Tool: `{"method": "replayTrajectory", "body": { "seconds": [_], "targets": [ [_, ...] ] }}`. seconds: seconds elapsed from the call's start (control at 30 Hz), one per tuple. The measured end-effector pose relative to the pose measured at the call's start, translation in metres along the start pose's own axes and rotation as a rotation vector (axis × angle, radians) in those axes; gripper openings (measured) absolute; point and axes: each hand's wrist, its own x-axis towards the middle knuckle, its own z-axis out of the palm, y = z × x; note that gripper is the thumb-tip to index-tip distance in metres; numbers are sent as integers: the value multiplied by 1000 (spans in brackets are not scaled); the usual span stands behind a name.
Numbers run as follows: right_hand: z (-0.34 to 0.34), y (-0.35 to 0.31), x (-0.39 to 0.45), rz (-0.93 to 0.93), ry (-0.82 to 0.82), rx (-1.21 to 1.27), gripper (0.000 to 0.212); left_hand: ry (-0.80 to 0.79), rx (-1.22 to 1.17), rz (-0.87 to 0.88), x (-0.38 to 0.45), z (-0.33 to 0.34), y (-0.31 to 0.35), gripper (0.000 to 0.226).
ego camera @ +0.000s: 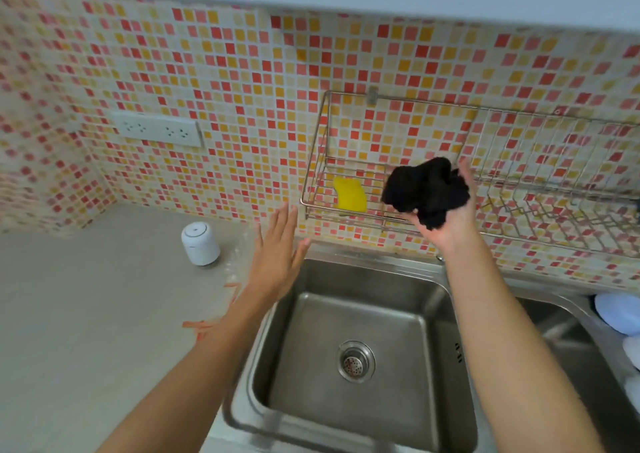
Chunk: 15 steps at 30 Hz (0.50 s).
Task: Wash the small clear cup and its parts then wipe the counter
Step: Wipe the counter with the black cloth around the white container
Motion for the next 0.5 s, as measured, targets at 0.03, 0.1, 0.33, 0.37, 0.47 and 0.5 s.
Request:
{"method": "replayTrajectory", "body": {
  "seconds": [0.03, 0.1, 0.33, 0.37, 0.47, 0.5],
  "targets": [
    [0, 6, -11, 2, -37, 15, 44, 8, 2, -26, -12, -4, -11, 63],
    [6, 25, -33, 44, -83, 59, 37, 18, 9, -90, -32, -13, -36, 63],
    [37, 148, -80, 354, -82, -52, 21, 58, 66, -302, -103, -39, -144, 53],
    [42, 170, -81, 388, -58, -88, 20, 51, 70, -336, -114, -41, -161, 54],
    [59, 239, -86, 423, 21, -319, 15, 36, 44, -448, -142, -45, -209, 52],
    [63, 262, -88, 431, 39, -446, 19, 37, 26, -490, -151, -47, -225, 52]
  ]
}}
